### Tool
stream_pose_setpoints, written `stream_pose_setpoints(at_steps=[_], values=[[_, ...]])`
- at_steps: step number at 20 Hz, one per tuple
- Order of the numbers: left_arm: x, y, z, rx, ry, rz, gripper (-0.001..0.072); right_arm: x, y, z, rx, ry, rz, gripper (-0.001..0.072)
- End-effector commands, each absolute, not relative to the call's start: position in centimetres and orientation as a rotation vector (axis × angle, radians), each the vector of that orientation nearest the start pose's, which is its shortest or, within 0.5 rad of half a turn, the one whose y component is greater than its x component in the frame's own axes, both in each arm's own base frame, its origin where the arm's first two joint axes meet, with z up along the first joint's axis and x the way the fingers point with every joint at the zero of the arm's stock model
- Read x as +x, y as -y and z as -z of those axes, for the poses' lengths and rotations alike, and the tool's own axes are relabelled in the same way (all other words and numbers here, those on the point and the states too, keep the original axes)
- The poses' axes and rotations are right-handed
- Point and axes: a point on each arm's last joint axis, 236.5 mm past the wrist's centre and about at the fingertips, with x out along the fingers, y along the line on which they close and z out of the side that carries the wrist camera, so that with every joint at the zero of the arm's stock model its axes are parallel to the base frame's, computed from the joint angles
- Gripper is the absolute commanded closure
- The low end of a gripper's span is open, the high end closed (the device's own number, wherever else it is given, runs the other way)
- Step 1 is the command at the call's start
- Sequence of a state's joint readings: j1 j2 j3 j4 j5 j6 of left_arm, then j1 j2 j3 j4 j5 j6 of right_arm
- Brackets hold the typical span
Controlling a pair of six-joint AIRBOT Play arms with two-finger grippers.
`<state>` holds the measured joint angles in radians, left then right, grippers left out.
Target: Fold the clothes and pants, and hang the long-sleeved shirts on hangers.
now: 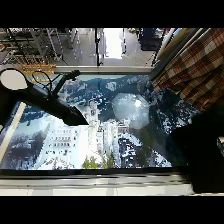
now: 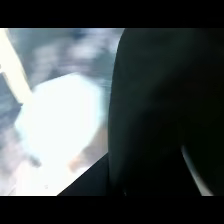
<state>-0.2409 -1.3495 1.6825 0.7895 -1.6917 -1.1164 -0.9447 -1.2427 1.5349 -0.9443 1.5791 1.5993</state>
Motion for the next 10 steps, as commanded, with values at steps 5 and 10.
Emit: stream_pose_setpoints(at_steps=[5, 10], values=[[31.7, 24.7, -17.6, 0.076, -1.089, 1.193, 0.0699, 9.4, 21.3, -1.4, 1.212, -1.327, 0.888, 0.0693], [32.2, 24.2, -15.8, 0.075, -1.151, 1.182, 0.0699, 8.9, 23.7, 1.0, 1.112, -1.292, 0.919, 0.0009]])
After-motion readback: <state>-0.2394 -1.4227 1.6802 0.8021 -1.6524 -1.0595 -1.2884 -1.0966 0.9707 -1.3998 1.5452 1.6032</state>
